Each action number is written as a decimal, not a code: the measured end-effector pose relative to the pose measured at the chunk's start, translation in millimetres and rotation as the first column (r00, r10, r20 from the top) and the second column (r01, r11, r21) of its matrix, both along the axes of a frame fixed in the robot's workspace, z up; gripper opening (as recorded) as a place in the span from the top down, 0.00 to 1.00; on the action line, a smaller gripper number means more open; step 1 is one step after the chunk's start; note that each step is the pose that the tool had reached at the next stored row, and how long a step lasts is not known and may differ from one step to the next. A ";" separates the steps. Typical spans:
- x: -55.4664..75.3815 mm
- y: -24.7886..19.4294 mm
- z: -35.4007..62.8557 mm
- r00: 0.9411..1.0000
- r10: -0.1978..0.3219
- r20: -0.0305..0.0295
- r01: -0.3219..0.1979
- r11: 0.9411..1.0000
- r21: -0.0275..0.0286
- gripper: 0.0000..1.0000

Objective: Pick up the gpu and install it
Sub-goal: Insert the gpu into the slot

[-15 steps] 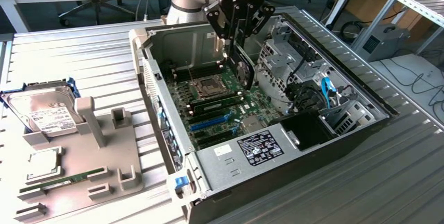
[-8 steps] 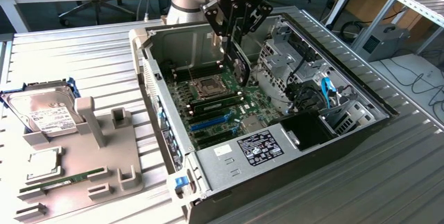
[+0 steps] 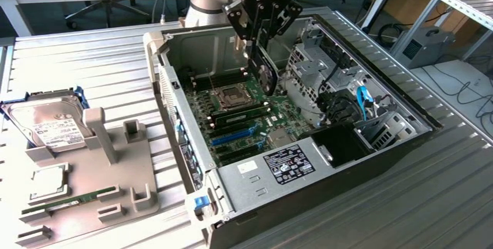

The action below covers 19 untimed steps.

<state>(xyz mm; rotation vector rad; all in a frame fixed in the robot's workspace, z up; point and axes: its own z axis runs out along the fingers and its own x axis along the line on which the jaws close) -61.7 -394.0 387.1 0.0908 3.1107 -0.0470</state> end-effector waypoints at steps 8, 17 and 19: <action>0.0 0.0 0.0 0.998 0.055 0.000 -0.055 0.998 0.000 0.73; 0.0 0.0 0.0 0.995 0.104 0.000 -0.104 0.995 0.000 0.73; 0.0 0.0 0.0 0.993 0.120 0.000 -0.120 0.993 0.000 0.73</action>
